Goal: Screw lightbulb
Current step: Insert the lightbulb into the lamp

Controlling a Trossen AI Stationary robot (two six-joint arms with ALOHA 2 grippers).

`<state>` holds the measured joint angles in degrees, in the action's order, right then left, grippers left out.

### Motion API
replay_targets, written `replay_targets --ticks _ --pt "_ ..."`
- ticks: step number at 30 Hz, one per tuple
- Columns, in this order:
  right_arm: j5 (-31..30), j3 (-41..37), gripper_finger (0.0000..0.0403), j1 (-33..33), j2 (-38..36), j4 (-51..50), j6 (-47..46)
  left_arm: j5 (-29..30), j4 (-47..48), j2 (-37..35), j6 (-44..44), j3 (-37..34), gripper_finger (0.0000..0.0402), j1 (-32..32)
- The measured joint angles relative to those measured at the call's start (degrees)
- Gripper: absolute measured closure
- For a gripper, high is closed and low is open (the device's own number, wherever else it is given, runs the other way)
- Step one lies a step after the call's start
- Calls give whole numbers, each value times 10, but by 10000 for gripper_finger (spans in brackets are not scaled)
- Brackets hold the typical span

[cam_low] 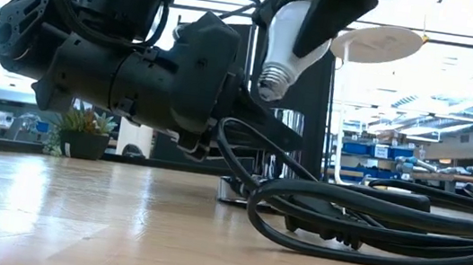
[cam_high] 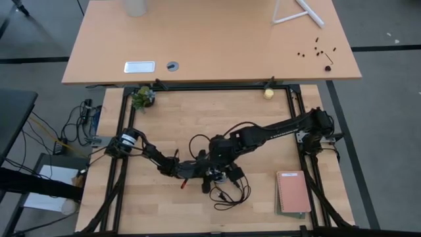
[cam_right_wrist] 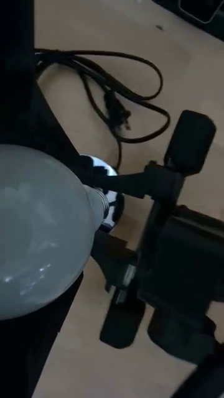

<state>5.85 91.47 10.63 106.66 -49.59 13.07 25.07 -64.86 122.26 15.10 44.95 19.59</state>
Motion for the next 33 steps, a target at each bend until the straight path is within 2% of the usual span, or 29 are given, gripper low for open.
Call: replay_targets --ticks 5,12,22,33 --pt "0 85 141 0 68 -103 -1 8 28 1 2 23 211 3" --pt "0 192 126 6 142 -209 36 10 91 -1 0 52 211 5" --pt "6 198 135 19 151 -208 47 10 89 0 -5 51 211 8" --pt "6 192 133 20 151 -196 -13 32 90 0 -12 51 211 19"
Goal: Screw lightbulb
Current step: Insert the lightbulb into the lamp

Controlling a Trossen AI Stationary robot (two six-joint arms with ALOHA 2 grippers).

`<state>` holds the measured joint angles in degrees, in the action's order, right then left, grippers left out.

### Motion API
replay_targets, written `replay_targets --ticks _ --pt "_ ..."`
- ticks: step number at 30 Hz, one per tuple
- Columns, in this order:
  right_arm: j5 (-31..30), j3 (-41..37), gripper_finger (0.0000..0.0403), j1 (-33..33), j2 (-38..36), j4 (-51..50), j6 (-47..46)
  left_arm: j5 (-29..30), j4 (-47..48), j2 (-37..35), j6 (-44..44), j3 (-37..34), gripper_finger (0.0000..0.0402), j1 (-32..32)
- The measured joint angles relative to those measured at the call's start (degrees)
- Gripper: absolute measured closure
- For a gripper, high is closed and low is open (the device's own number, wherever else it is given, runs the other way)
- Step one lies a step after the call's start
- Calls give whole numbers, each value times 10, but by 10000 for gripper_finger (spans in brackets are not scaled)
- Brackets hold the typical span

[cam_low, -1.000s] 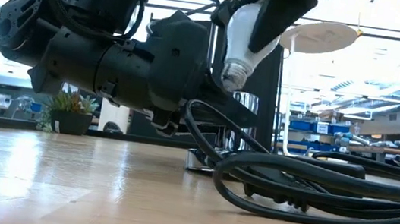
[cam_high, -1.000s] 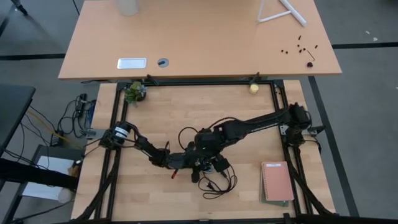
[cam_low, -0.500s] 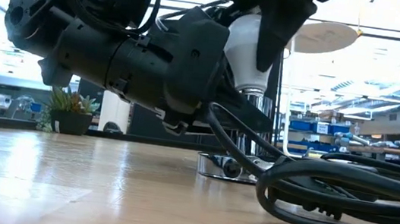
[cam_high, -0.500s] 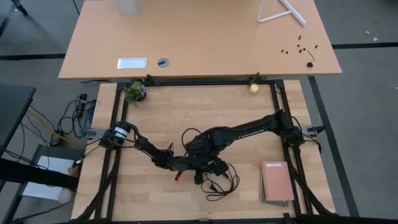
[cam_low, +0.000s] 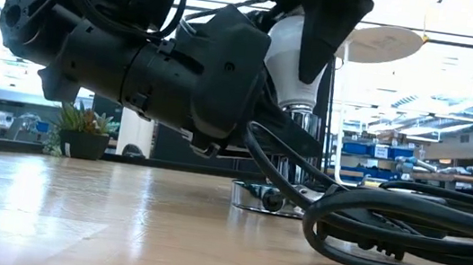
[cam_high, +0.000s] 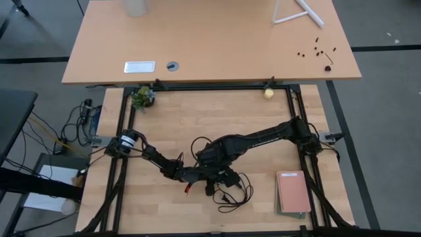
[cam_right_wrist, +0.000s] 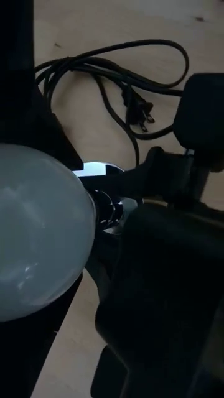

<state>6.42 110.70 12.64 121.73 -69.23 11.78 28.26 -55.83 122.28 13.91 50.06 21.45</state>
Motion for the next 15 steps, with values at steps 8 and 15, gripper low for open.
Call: replay_targets --ticks 8,15 --pt "-15 -32 133 5 -4 24 -56 2 3 0 -2 0 211 4" --pt "-20 -33 133 14 -2 30 -93 2 4 0 -1 0 211 4"
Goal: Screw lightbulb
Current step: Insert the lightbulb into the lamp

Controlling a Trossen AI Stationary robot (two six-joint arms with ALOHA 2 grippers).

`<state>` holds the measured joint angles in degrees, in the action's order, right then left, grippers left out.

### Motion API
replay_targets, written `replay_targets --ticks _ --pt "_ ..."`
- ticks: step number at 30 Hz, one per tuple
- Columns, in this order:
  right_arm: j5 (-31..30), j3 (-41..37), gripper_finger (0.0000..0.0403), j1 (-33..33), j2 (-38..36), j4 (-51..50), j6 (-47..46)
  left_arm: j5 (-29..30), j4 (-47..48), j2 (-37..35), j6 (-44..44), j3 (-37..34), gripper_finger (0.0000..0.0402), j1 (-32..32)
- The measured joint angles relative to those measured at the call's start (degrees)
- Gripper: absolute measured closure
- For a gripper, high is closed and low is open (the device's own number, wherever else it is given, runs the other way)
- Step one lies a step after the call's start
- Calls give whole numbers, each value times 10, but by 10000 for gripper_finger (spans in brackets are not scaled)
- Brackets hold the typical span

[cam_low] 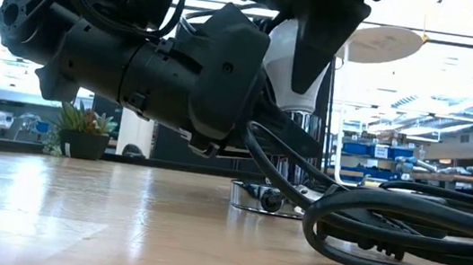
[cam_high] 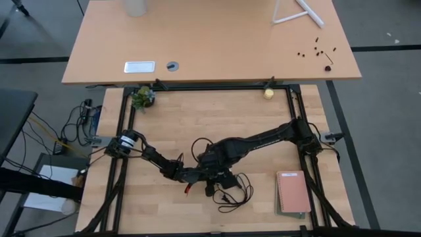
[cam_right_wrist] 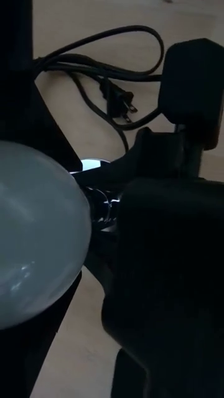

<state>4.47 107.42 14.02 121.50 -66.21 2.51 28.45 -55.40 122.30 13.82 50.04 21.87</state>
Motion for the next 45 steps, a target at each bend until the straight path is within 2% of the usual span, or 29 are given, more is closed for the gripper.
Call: replay_targets --ticks 9,23,45 --pt "-4 -2 134 1 2 -31 -122 4 0 0 13 0 211 0" --pt "-1 -2 137 -6 2 -24 -173 -1 -4 0 5 0 211 0" --pt "-10 -2 137 -19 2 0 -506 7 -19 0 0 -1 211 0"
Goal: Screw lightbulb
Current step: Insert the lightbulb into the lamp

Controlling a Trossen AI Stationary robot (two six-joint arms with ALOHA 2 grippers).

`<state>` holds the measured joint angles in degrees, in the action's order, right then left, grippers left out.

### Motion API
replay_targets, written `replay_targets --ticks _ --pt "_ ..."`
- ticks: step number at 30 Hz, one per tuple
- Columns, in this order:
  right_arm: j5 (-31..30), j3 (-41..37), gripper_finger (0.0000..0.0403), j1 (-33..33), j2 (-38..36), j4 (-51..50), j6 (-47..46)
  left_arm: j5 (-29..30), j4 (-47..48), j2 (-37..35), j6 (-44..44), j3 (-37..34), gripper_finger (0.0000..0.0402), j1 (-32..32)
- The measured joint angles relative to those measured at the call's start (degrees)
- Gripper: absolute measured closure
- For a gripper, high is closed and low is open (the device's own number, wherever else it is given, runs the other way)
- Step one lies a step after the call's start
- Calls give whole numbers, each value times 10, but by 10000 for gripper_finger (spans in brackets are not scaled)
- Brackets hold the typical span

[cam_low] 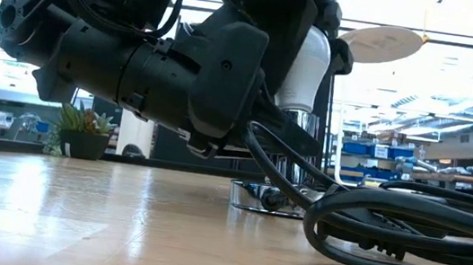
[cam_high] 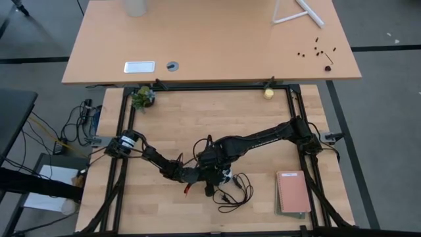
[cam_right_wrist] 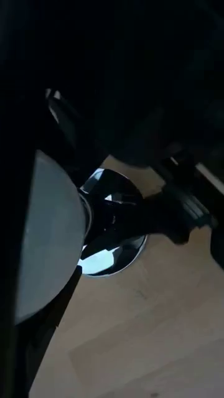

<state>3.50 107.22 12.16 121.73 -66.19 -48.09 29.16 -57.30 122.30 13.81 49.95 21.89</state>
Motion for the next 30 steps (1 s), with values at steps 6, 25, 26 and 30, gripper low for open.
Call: replay_targets --ticks 6,25,26,30 --pt "2 0 137 -7 0 4 -75 13 -1 0 0 -1 211 0" --pt "4 12 67 -12 -1 -15 4 25 3 0 -15 1 211 0" --pt "4 20 64 -12 -1 -21 13 25 4 0 -15 1 211 -1" --pt "4 30 61 -1 -2 -26 53 27 5 0 -16 1 211 -1"
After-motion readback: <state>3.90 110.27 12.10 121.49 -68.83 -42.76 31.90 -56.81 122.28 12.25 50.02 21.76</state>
